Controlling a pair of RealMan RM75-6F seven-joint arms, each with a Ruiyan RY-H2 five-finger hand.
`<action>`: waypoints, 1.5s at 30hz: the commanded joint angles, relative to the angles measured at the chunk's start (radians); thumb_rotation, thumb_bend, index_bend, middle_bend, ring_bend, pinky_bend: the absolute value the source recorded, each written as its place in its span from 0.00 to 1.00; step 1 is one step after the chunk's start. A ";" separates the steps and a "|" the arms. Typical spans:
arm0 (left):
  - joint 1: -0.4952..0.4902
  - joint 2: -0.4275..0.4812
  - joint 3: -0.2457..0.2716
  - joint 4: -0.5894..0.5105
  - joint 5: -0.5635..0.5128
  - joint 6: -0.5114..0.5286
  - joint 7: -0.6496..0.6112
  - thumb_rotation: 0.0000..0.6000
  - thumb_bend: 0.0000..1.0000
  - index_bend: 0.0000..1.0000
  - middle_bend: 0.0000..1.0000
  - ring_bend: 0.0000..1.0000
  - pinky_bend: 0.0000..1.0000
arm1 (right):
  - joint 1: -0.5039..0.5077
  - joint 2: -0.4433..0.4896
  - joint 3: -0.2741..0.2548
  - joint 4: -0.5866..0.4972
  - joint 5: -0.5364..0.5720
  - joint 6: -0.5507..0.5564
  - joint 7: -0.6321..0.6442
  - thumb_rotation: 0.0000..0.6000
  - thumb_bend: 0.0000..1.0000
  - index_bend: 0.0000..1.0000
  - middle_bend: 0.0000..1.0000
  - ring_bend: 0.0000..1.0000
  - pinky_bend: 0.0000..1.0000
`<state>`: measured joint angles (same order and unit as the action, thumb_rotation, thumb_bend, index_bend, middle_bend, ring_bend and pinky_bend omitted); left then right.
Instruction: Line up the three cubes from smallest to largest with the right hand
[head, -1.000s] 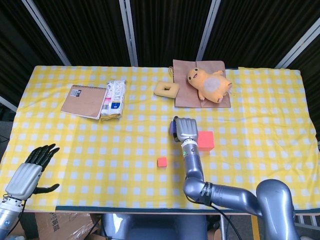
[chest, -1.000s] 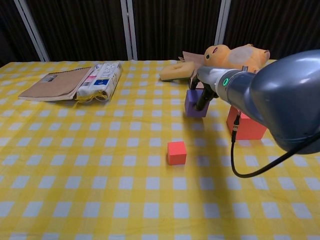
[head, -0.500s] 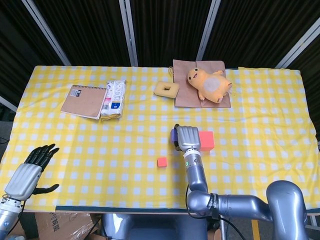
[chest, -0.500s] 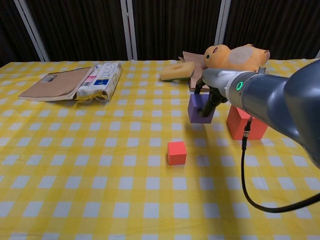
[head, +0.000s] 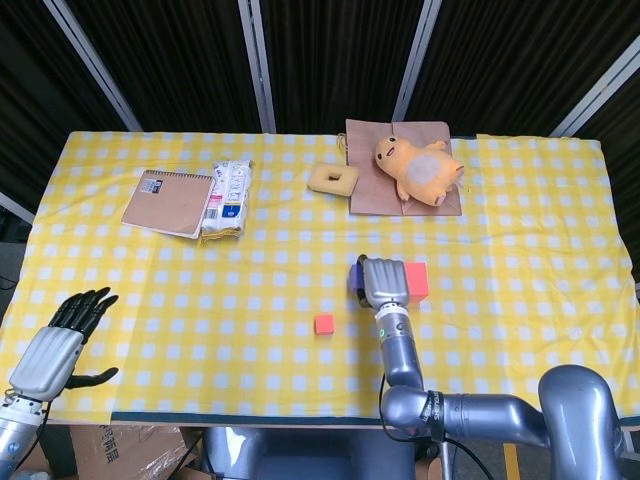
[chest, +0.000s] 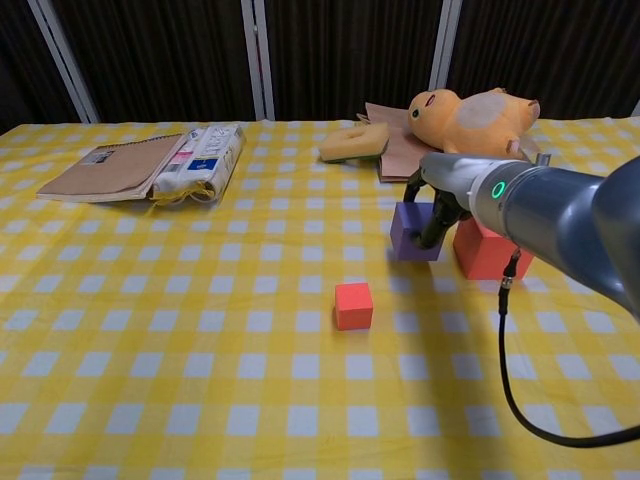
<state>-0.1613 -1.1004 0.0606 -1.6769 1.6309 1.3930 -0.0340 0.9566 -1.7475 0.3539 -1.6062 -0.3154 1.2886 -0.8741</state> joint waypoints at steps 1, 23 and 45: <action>0.000 0.000 0.001 0.000 0.001 -0.001 -0.001 1.00 0.00 0.00 0.00 0.00 0.00 | -0.004 -0.001 -0.004 0.007 -0.002 -0.004 0.002 1.00 0.52 0.45 0.98 1.00 1.00; -0.003 0.005 0.005 -0.007 -0.003 -0.011 -0.011 1.00 0.00 0.00 0.00 0.00 0.00 | -0.028 0.003 -0.027 0.023 -0.001 -0.025 0.001 1.00 0.52 0.45 0.98 1.00 1.00; -0.003 0.008 0.006 -0.009 -0.002 -0.011 -0.018 1.00 0.00 0.00 0.00 0.00 0.00 | -0.034 0.021 -0.036 -0.045 -0.041 -0.012 -0.008 1.00 0.52 0.09 0.98 1.00 1.00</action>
<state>-0.1646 -1.0925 0.0664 -1.6863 1.6285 1.3817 -0.0520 0.9219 -1.7295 0.3181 -1.6454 -0.3532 1.2732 -0.8797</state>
